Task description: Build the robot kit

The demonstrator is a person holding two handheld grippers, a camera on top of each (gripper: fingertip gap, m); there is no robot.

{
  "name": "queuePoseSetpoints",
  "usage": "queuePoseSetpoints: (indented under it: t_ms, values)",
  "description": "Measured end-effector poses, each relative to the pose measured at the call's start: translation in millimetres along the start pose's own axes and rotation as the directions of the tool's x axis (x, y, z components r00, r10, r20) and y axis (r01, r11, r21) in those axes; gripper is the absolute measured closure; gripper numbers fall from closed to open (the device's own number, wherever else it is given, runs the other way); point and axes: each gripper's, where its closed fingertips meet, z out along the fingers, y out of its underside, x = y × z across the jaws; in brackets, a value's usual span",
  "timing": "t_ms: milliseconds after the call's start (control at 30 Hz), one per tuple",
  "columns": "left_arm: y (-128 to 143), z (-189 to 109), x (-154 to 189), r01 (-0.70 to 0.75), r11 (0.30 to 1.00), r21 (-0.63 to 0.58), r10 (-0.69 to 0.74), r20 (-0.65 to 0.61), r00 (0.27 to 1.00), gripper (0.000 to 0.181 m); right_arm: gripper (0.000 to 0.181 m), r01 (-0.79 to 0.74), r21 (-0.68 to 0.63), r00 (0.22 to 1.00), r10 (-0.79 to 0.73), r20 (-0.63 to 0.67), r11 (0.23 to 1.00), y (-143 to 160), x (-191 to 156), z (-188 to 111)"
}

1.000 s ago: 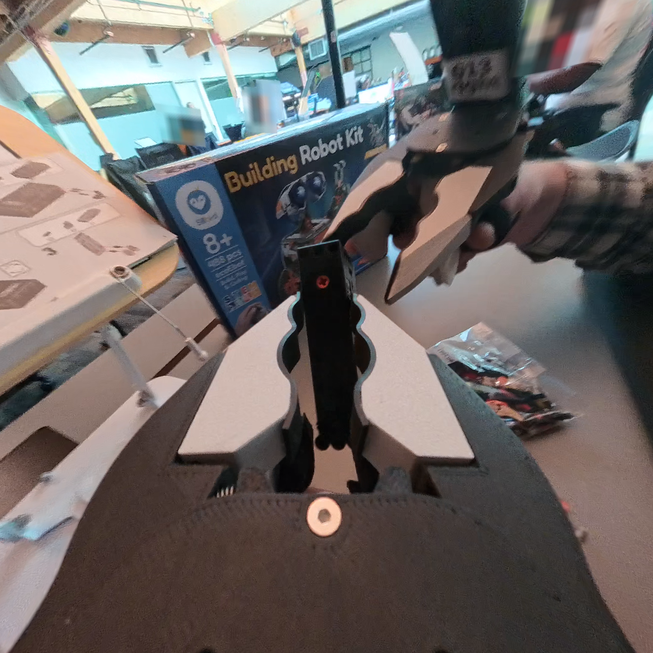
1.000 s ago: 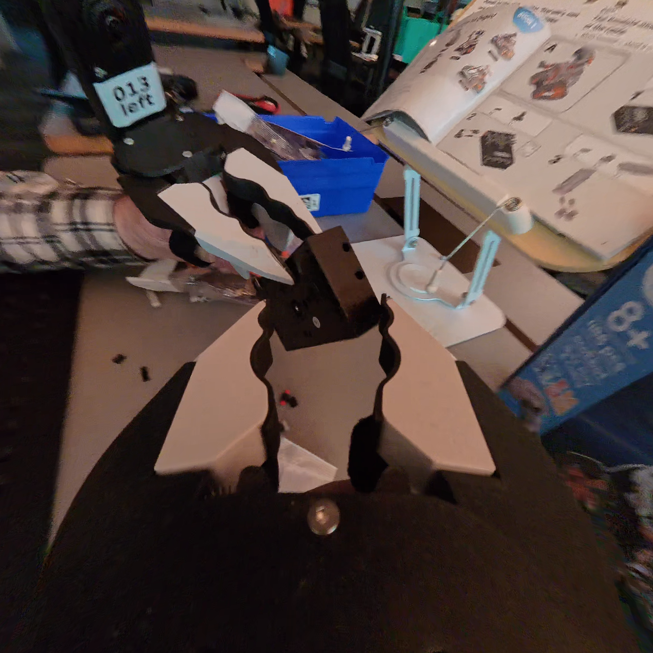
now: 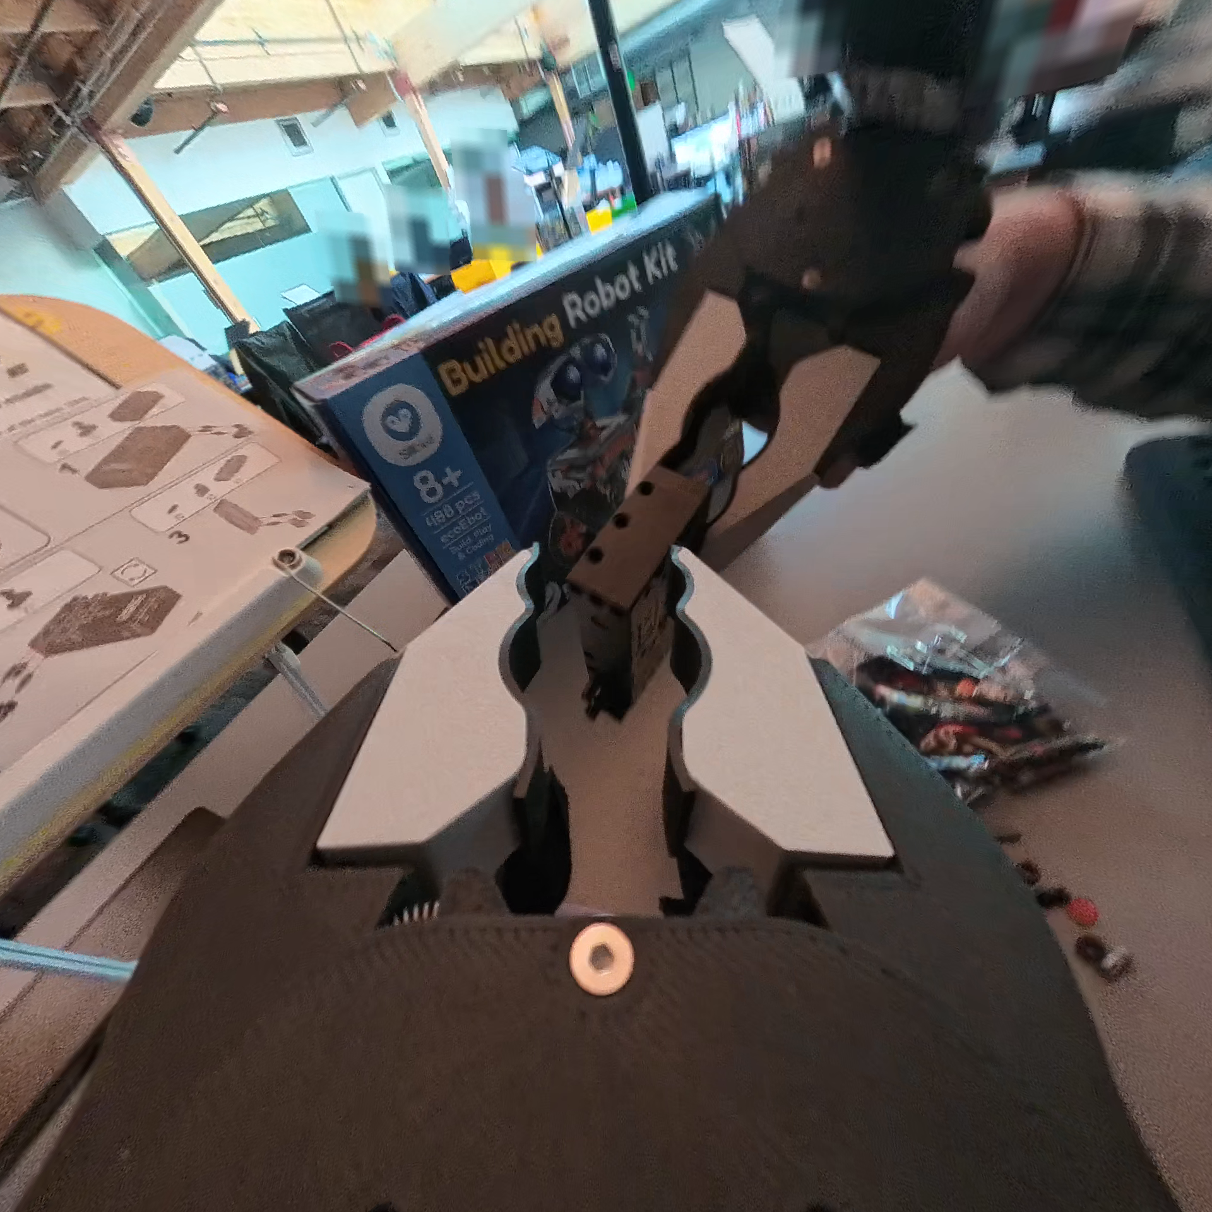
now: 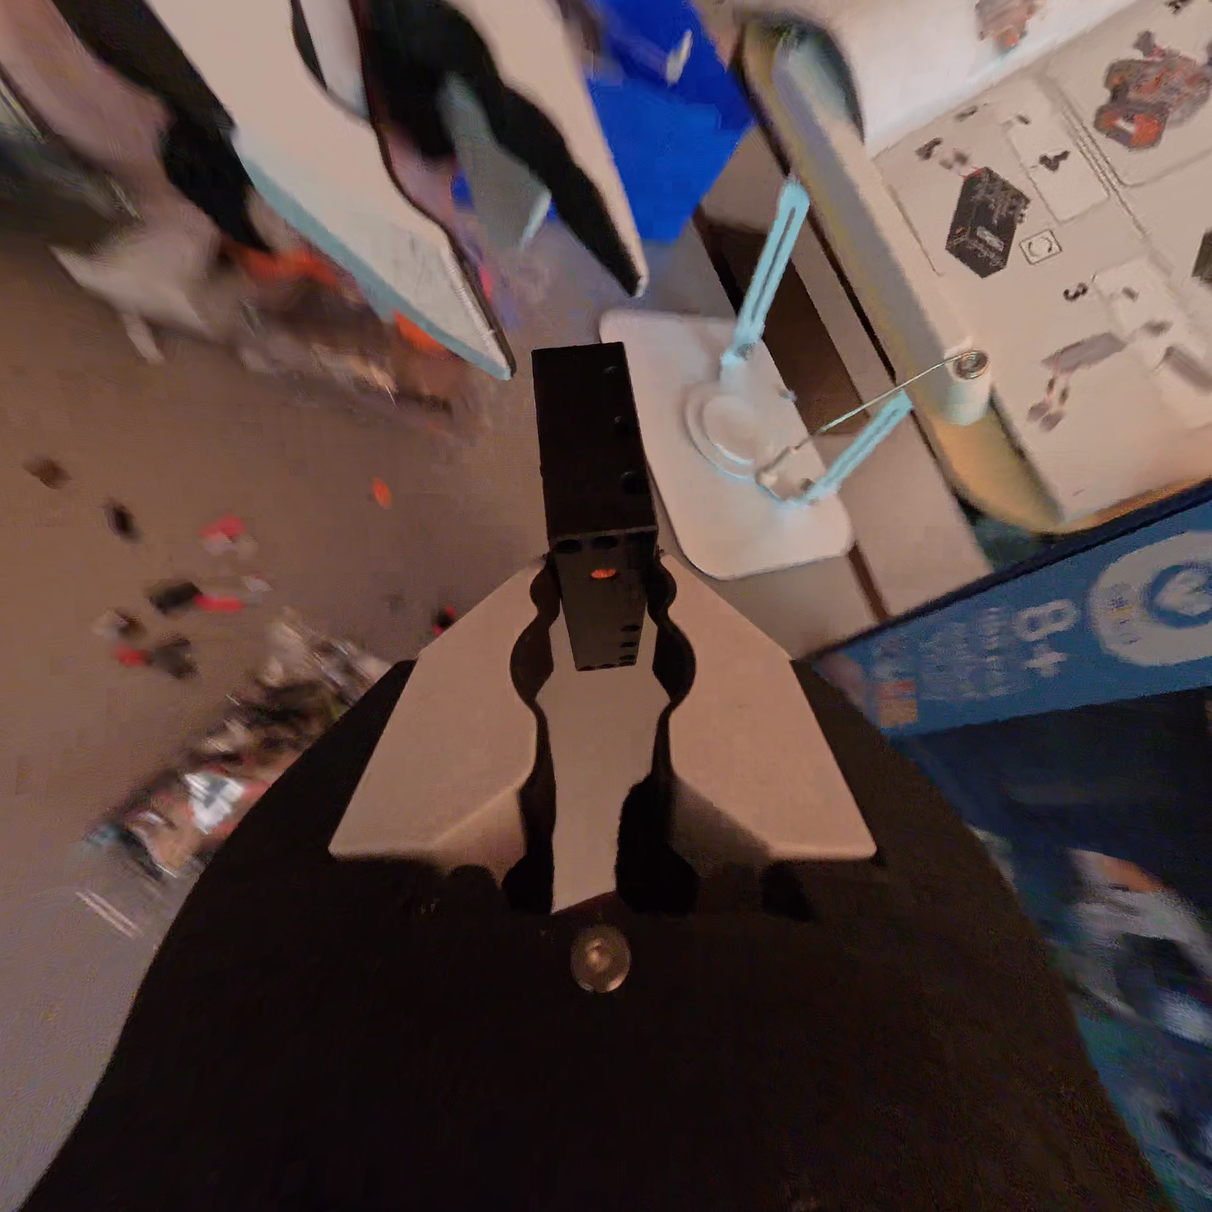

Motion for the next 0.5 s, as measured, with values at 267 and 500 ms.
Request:
queuePoseSetpoints:
  t_ms: [267,500]
  values:
    - [50,17,14,-0.165,0.952,-0.257,0.168,-0.010,0.986,0.152,0.157,0.289,-0.246,0.956,-0.293,0.020,0.925,4,-12,16]
    - [38,9,10,0.066,0.994,-0.081,-0.072,-0.067,0.995,0.157,0.133,-0.050,0.017,0.988,0.047,0.150,0.999,10,-13,22]
